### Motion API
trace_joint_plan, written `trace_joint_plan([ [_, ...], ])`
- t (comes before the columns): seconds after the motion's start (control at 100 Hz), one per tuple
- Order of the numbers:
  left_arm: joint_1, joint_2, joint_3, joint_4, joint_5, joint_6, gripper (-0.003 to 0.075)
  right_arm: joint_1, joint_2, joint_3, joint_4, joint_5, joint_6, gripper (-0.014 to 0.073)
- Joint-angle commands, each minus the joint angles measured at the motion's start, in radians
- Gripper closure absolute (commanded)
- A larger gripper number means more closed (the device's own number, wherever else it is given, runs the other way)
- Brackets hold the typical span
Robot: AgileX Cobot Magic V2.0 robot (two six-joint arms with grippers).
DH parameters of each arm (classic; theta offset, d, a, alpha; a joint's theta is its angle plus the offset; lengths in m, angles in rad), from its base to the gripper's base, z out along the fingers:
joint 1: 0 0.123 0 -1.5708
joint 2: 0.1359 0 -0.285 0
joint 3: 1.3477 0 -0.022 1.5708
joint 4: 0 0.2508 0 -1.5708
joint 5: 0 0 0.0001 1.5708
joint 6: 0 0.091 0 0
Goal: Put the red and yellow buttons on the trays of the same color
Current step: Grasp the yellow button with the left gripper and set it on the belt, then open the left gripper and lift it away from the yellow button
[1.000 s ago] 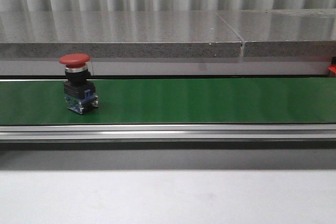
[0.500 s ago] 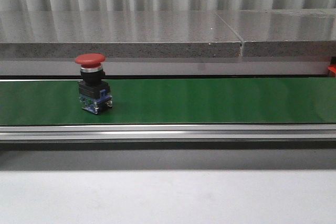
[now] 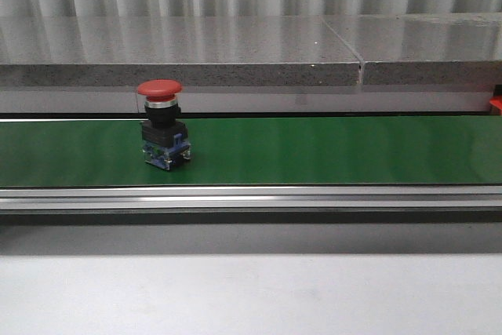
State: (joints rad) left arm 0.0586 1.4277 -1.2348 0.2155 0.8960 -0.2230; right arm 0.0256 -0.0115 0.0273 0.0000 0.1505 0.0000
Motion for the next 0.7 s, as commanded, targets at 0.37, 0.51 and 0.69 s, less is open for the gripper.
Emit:
trace_joint_plan([
  [0.37,-0.038,0.127,-0.056,-0.045,-0.021,0.004,0.0741,0.000,-0.009,-0.015,-0.006,-0.084,0.000,0.0685],
  [0.51,-0.038,0.148,-0.056,-0.047,-0.021,0.005,0.0741,0.000,-0.009,-0.015,-0.006,-0.084,0.000,0.0685],
  [0.69,-0.038,0.175,-0.056,-0.047,-0.015,0.005,0.0729,0.000,-0.009,-0.015,-0.006,-0.084,0.000,0.0685],
])
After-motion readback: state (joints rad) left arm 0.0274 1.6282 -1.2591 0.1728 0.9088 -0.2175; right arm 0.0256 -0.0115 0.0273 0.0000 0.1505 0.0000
